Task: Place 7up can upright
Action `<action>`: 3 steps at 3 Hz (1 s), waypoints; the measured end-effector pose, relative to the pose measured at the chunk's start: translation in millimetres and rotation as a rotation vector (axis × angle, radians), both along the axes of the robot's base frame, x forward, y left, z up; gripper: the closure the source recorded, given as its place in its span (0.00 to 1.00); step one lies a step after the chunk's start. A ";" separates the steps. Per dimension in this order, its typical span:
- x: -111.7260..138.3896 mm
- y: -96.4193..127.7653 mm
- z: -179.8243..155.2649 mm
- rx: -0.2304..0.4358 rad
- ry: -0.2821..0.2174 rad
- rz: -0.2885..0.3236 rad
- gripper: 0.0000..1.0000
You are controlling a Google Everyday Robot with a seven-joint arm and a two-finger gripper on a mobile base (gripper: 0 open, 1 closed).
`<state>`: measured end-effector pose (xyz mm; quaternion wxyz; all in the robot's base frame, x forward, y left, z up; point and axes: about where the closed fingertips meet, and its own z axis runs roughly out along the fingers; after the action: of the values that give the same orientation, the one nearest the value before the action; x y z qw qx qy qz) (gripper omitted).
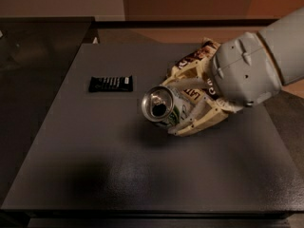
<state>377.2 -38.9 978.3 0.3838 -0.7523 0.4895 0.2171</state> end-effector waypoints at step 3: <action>-4.1 13.8 -22.6 0.036 0.168 0.032 1.00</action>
Offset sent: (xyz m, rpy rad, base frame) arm 0.0011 0.0116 -0.0252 0.0267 0.1967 0.0299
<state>373.1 -25.1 955.7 0.3514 -0.7322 0.5037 0.2943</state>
